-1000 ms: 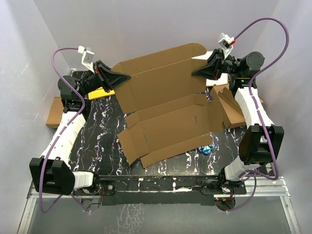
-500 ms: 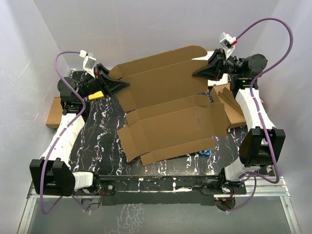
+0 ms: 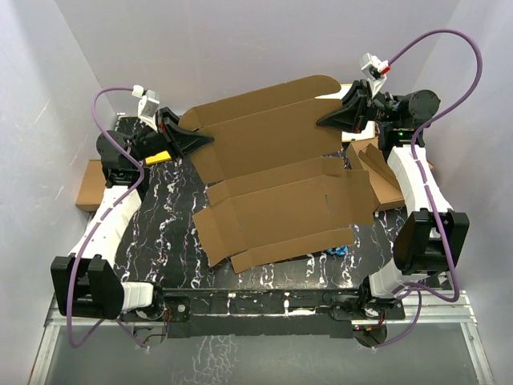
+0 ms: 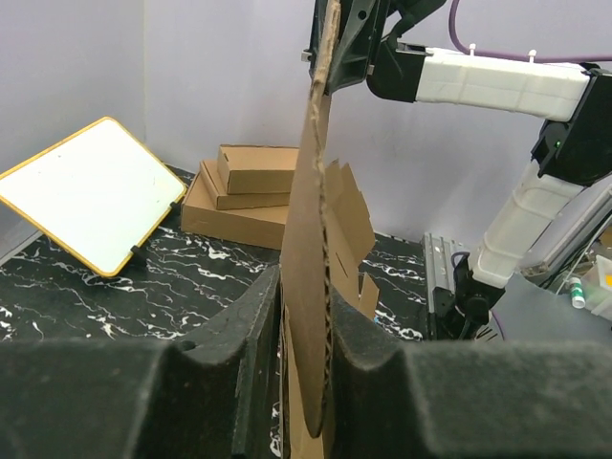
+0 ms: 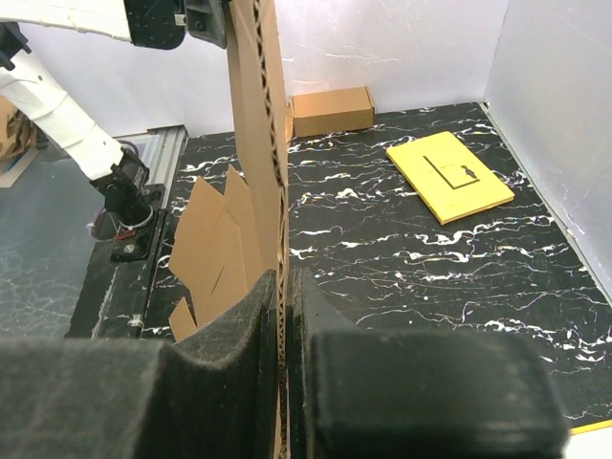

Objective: Fold the paper box

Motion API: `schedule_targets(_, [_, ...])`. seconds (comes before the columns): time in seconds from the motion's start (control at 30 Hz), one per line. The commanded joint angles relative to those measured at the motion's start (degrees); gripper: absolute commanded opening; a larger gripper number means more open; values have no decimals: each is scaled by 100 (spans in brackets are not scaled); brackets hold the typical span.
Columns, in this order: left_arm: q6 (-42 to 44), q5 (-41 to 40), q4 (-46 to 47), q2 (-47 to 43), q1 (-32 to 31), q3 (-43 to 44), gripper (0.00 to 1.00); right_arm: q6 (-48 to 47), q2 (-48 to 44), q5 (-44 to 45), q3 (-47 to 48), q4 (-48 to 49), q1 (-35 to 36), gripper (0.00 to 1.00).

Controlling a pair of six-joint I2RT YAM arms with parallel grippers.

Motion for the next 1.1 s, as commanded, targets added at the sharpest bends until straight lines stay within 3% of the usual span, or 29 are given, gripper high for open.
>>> schedule_targets(0.0, [-294,141,768,68,25,-66,18,75,-90,143,115,401,-6,8])
schedule_targets(0.07, [-455,160,1006,134,25,-74,14,95,-82,146,117,416,-9,8])
schedule_targets(0.17, [-853,208,1526,261,25,-88,1,102,-75,156,112,417,-4,8])
schedule_targets(0.33, [-1342,99,2106,361,25,-172,0,146,-29,196,121,373,-7,11])
schedule_targets(0.53, [-1154,-464,1276,117,58,-340,0,-197,-53,419,223,-507,-309,59])
schedule_targets(0.67, [-837,-997,417,-287,59,-441,0,-1457,-331,791,384,-2513,-917,75])
schedule_targets(0.77, [-671,-1452,-106,-577,60,-560,0,-2419,-641,1090,268,-3923,-1024,78])
schedule_targets(0.83, [-597,-1721,-381,-723,60,-609,0,-2516,-908,1195,-42,-4317,-1020,78])
schedule_targets(1.07, [-910,-2228,-367,-1033,40,-738,0,-1018,-1595,1495,-1609,-3737,-228,77])
